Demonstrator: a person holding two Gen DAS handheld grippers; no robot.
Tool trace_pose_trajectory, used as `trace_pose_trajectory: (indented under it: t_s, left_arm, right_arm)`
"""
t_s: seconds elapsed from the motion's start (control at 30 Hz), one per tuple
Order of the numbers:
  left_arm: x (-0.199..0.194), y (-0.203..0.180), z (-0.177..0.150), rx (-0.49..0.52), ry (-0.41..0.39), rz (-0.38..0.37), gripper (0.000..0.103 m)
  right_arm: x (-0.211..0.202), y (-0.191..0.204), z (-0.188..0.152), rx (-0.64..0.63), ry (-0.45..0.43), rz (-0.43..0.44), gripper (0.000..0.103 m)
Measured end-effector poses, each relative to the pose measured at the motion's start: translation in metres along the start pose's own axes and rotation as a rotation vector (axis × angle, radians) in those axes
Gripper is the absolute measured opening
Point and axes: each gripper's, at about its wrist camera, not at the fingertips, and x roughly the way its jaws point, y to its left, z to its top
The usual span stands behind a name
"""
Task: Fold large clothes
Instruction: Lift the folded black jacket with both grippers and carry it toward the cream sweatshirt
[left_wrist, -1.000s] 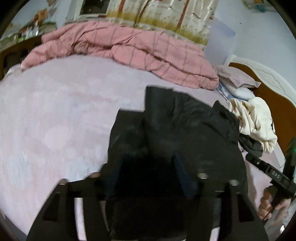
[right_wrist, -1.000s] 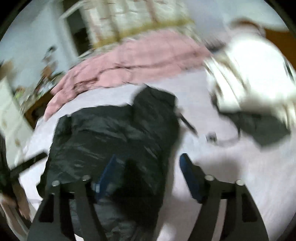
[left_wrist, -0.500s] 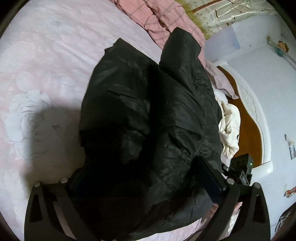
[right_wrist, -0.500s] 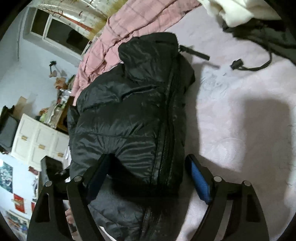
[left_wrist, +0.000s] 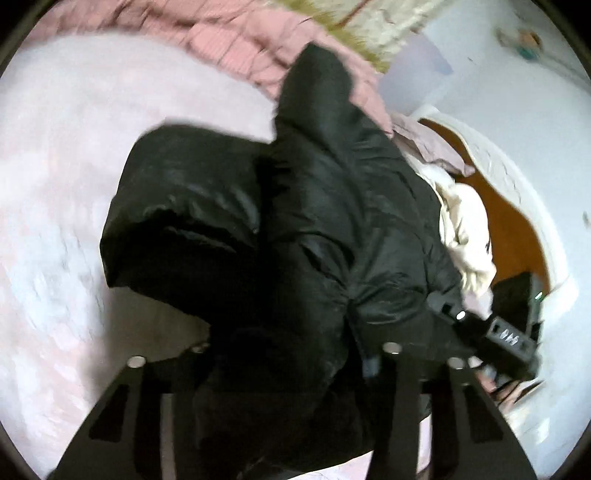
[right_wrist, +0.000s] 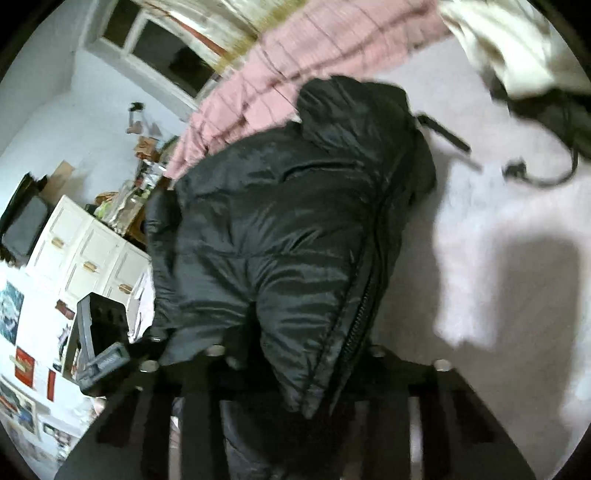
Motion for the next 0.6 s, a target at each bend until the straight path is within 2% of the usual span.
trace_pose_trajectory:
  t_s: [0.07, 0.2, 0.33, 0.47, 0.6]
  left_arm:
    - [-0.004, -0.010, 0.003, 0.043, -0.028, -0.006, 0.037]
    - [-0.010, -0.032, 0.005, 0.140, -0.086, -0.006, 0.034]
    - [-0.014, -0.038, 0.007, 0.155, -0.103, -0.062, 0.033]
    - [-0.019, -0.052, 0.007, 0.205, -0.112, -0.071, 0.031]
    - [-0.033, -0.081, 0.018, 0.260, -0.184, -0.094, 0.031]
  right_arm:
    - [-0.009, 0.008, -0.001, -0.028, -0.048, -0.005, 0.030]
    - [-0.022, 0.015, 0.004, -0.062, -0.083, -0.014, 0.030]
    - [-0.044, 0.015, 0.009, -0.078, -0.115, -0.004, 0.030]
    - [-0.065, 0.024, 0.011, -0.127, -0.148, -0.015, 0.030]
    - [-0.096, 0.039, 0.017, -0.166, -0.217, -0.045, 0.030]
